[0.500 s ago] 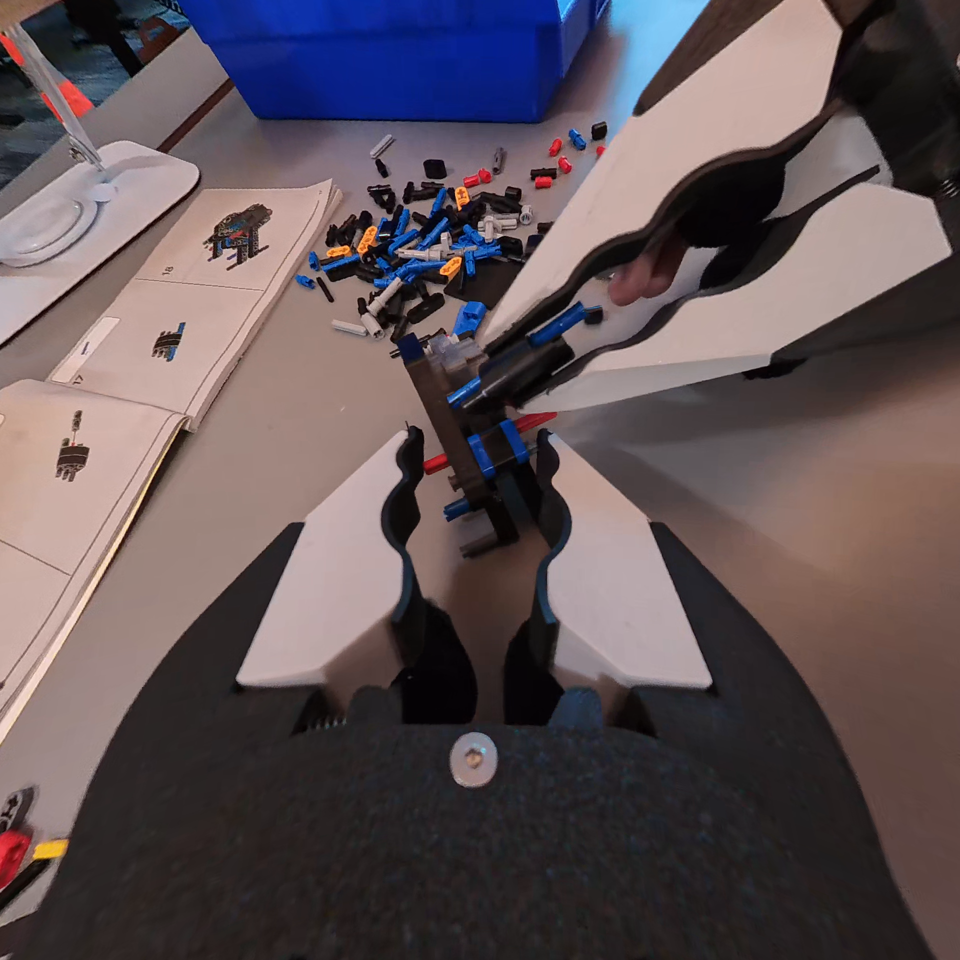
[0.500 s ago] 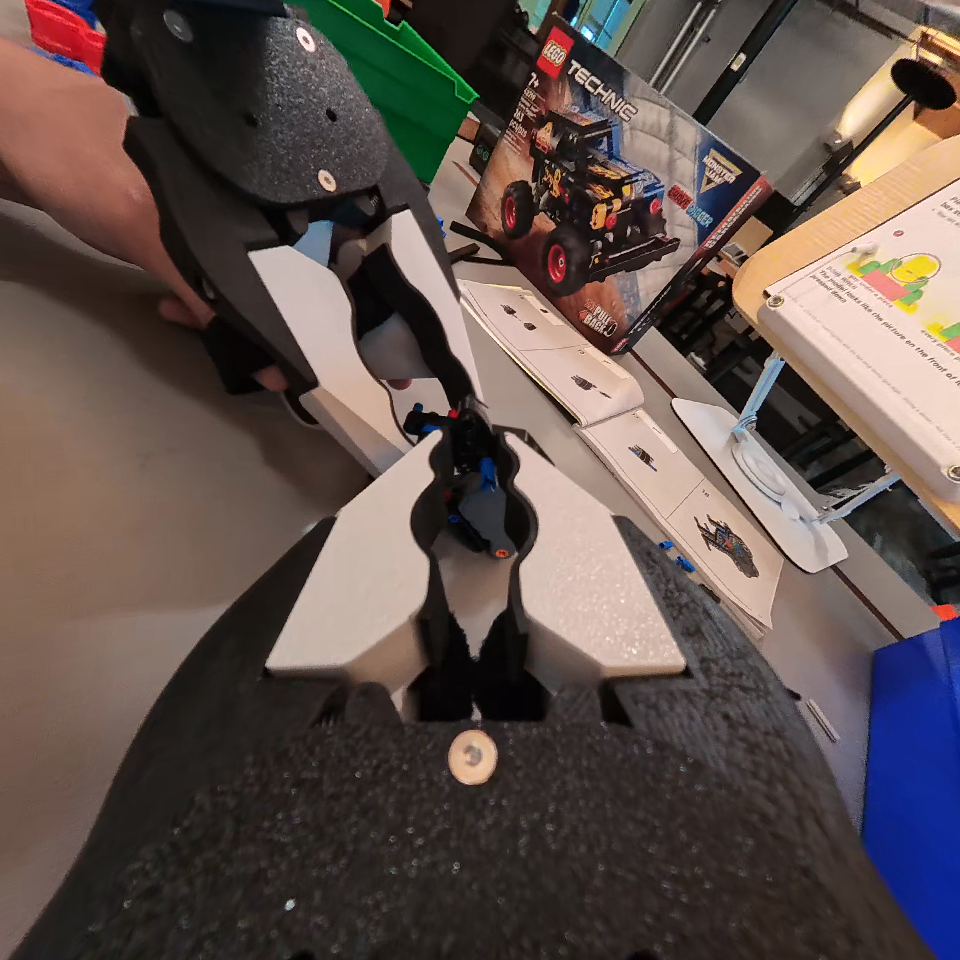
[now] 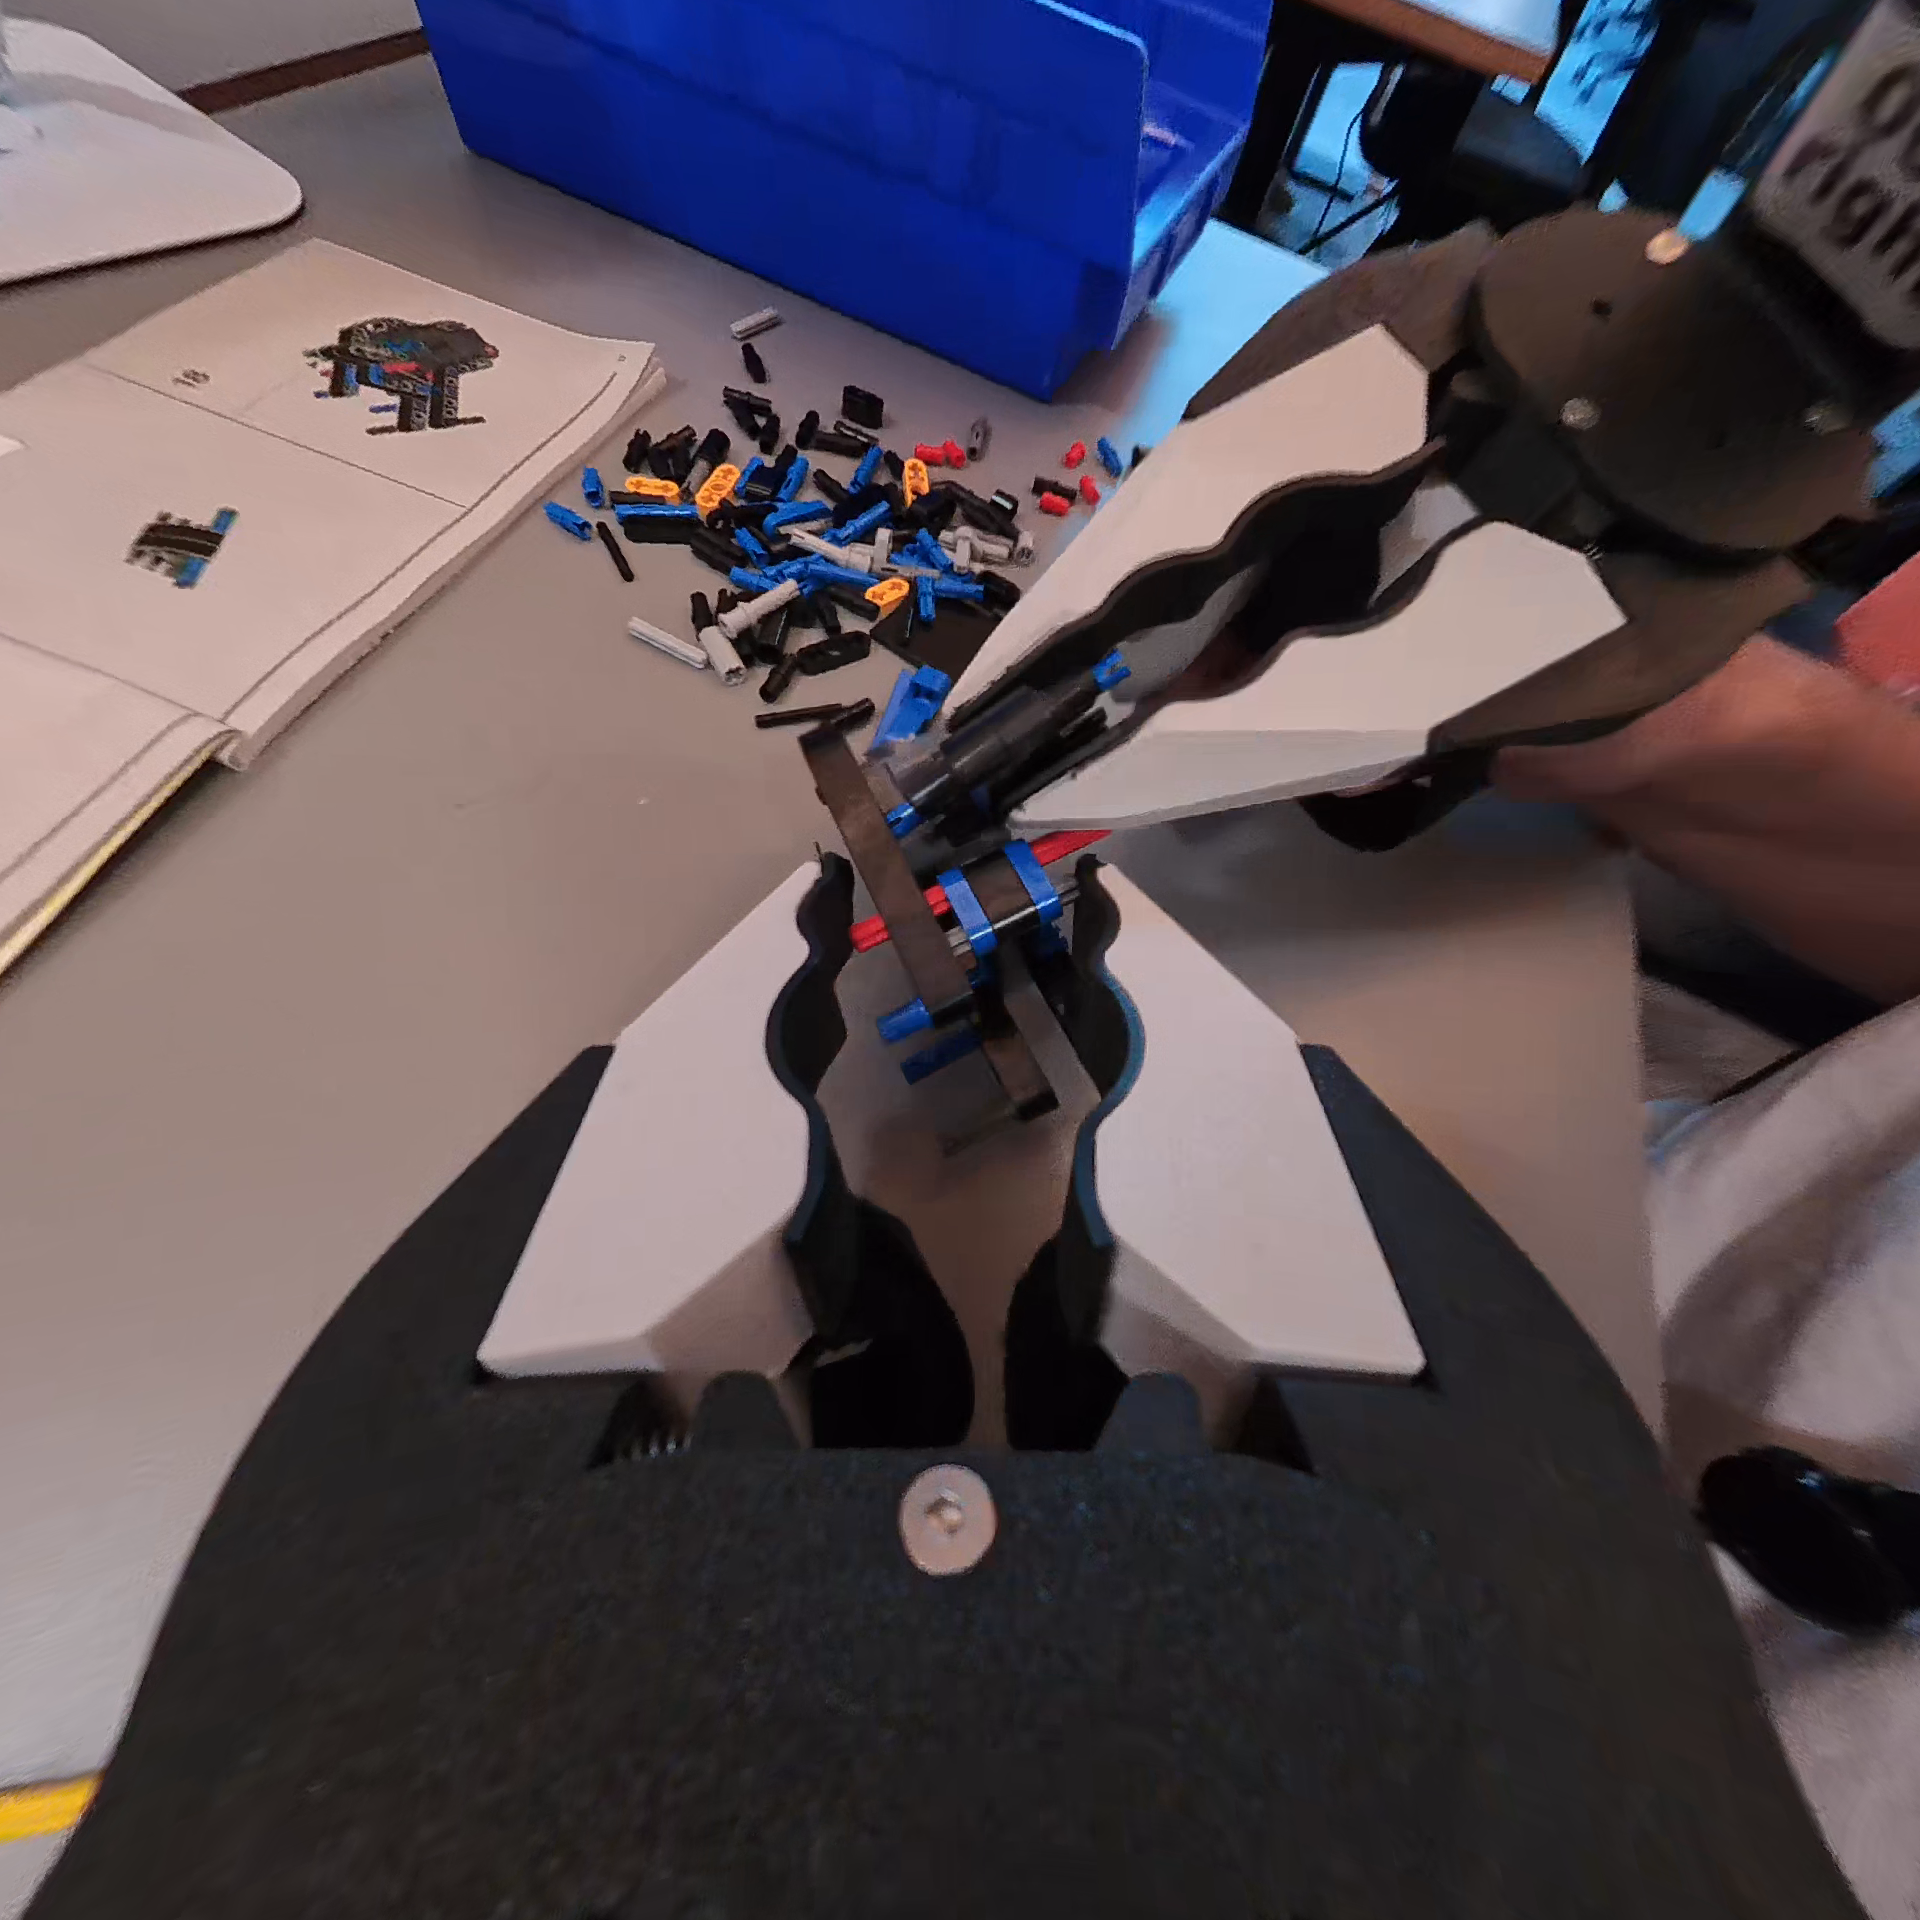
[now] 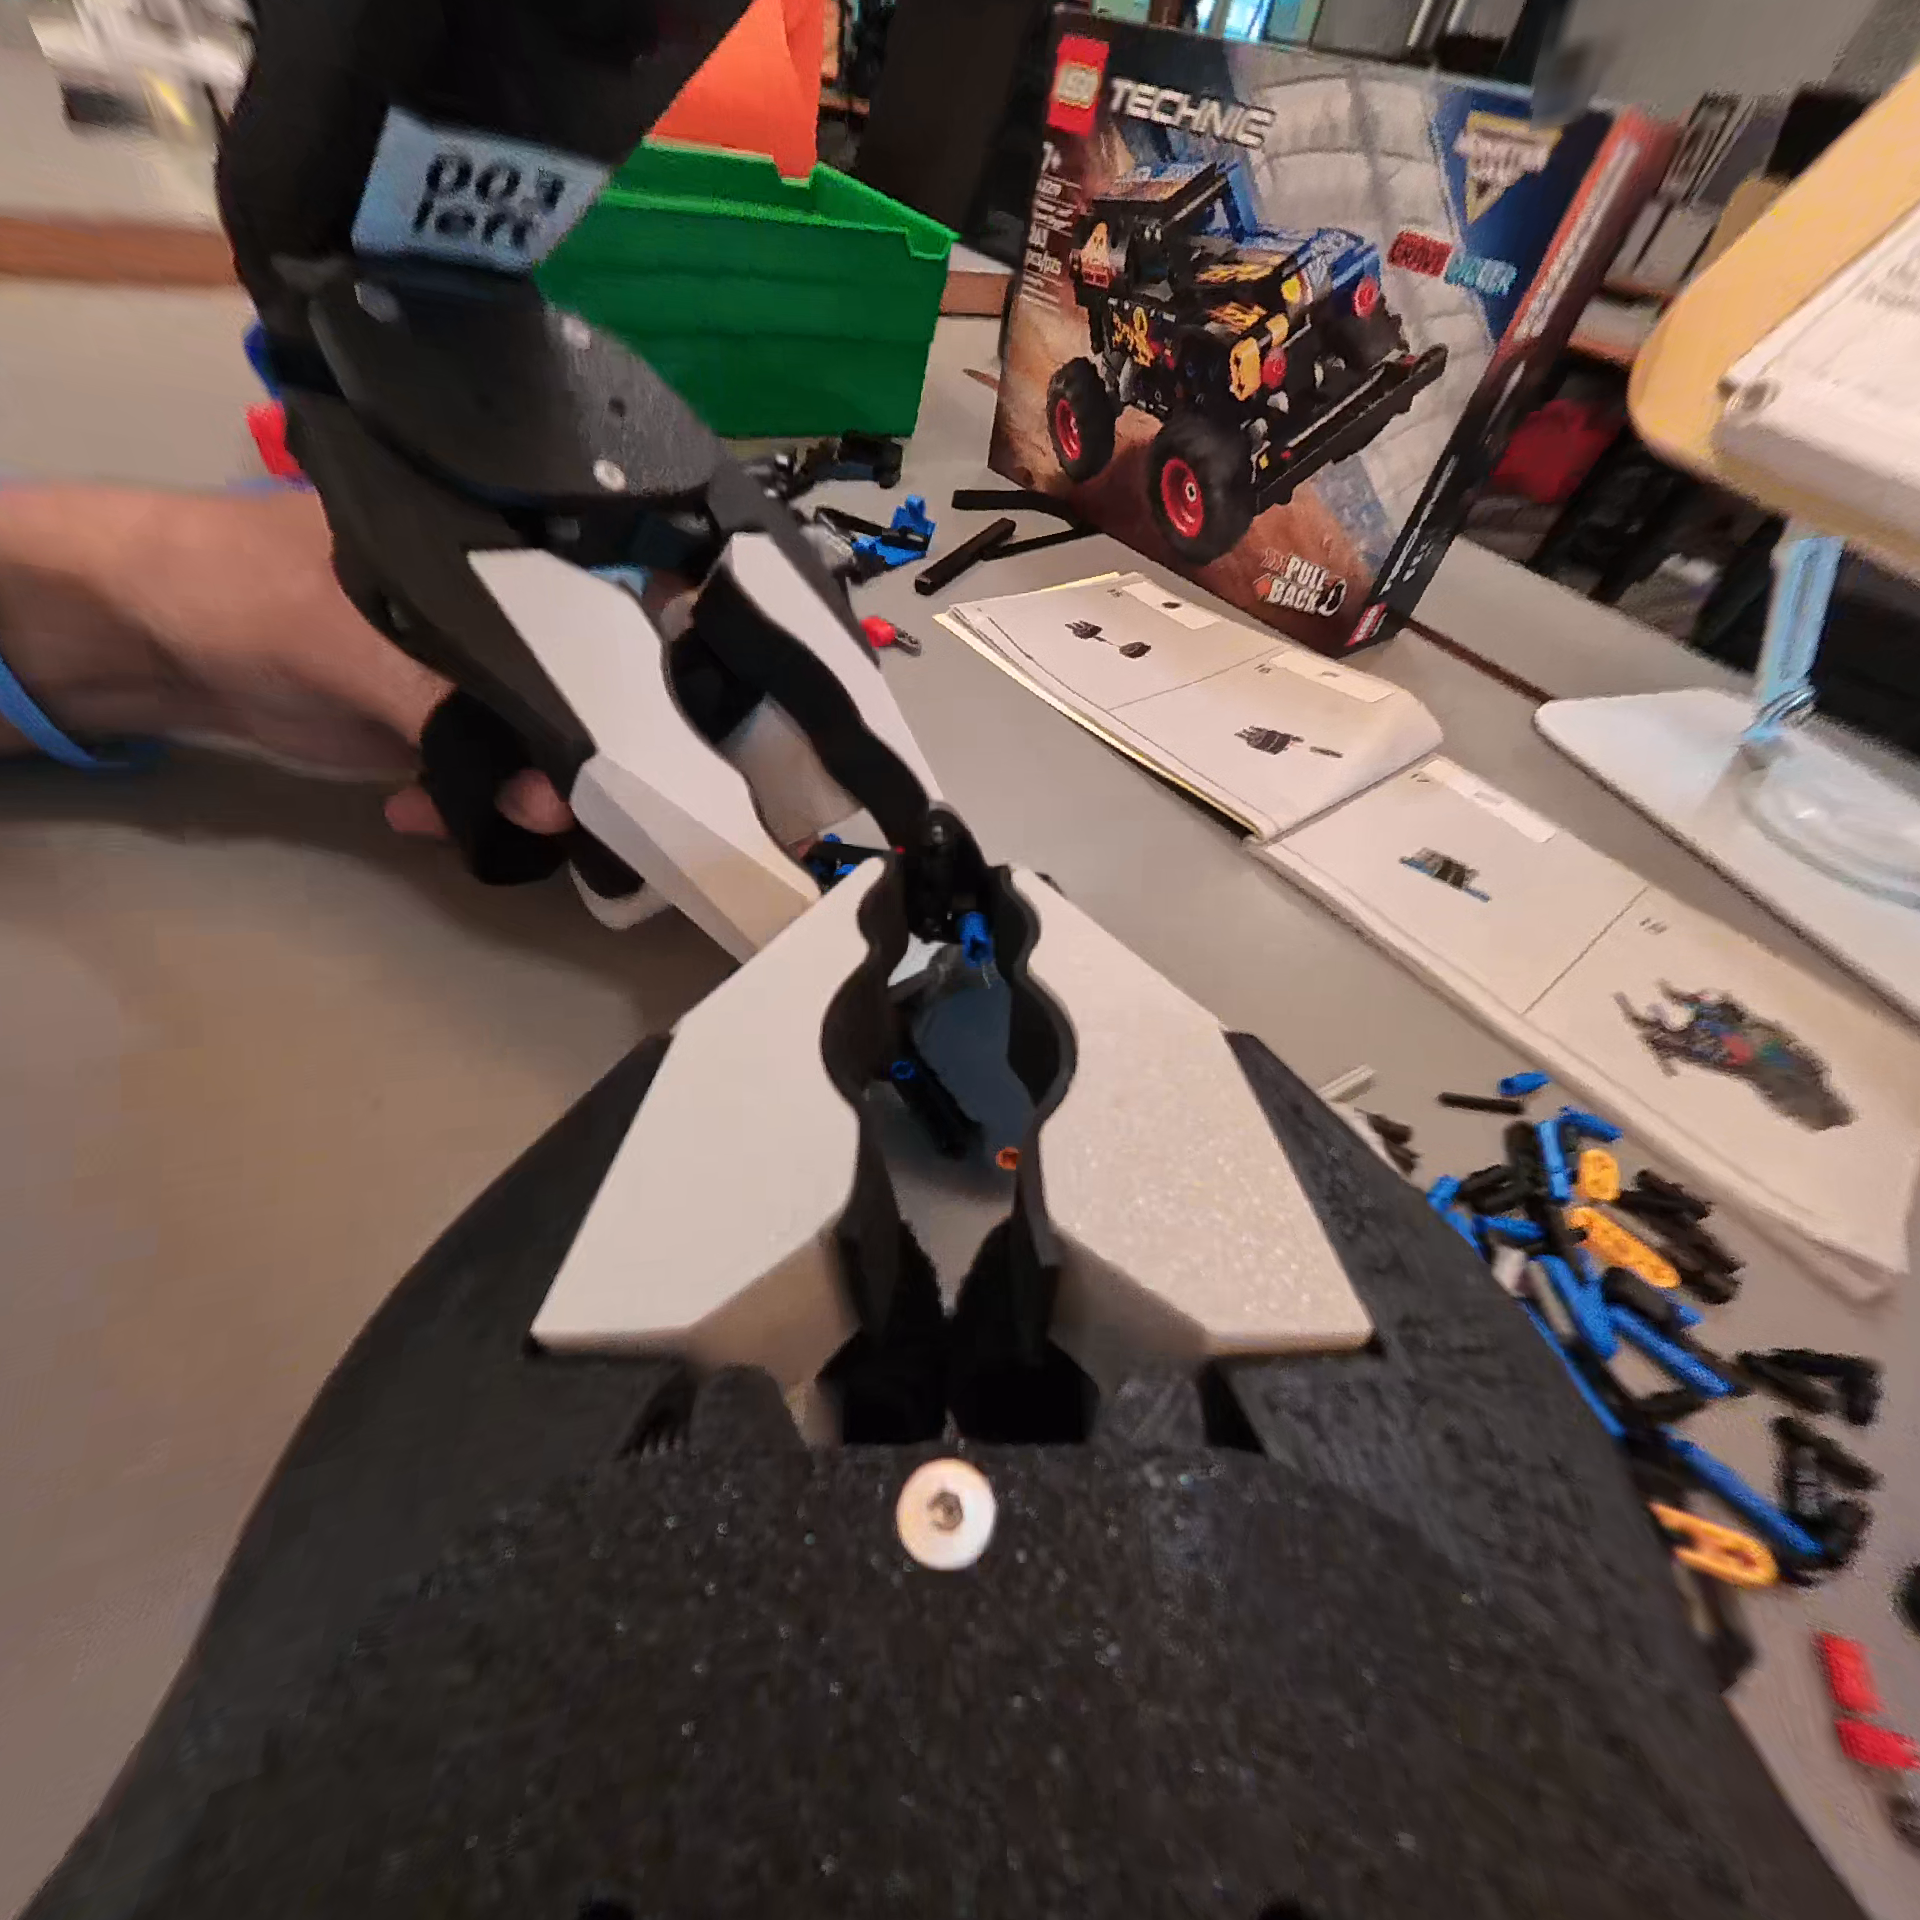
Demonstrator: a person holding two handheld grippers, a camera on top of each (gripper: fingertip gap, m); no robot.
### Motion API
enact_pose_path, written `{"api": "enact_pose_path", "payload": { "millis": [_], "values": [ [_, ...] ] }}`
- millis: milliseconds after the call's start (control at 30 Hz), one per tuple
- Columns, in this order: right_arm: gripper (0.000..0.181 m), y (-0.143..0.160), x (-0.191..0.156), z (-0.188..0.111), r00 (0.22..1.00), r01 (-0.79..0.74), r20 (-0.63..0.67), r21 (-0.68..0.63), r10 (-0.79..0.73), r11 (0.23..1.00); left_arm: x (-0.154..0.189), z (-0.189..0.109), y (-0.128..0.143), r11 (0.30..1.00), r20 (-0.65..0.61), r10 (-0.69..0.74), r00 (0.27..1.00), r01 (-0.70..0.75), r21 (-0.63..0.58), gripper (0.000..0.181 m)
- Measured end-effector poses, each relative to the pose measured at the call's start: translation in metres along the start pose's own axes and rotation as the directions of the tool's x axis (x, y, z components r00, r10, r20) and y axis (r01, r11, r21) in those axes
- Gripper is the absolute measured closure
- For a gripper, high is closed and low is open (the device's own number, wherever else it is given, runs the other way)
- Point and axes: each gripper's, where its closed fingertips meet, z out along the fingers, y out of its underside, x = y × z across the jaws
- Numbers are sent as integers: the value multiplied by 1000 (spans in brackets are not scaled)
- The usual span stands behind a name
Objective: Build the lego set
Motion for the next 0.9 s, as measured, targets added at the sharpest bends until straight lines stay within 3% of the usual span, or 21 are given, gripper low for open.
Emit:
{"api": "enact_pose_path", "payload": {
  "millis": [33,100,200,267,700,900],
  "values": [
    [166,-2,2,1,998,-68,19,9,67,998,0,0,-2,999,-20,-33,999,33,10,141],
    [166,0,6,4,973,-225,53,-11,225,974,-2,0,-2,996,-40,-88,995,88,13,141],
    [167,7,9,8,872,-477,101,-51,480,877,-8,2,0,991,-33,-137,990,137,-6,141],
    [166,8,9,8,828,-544,123,-54,547,837,-10,2,1,990,-22,-138,990,138,-9,141],
    [166,14,3,8,986,-157,46,-105,162,982,-9,7,9,996,32,-56,998,58,-61,141],
    [166,14,2,7,981,-140,122,-106,153,984,-9,5,10,997,57,28,998,-24,-67,142]
  ]
}}
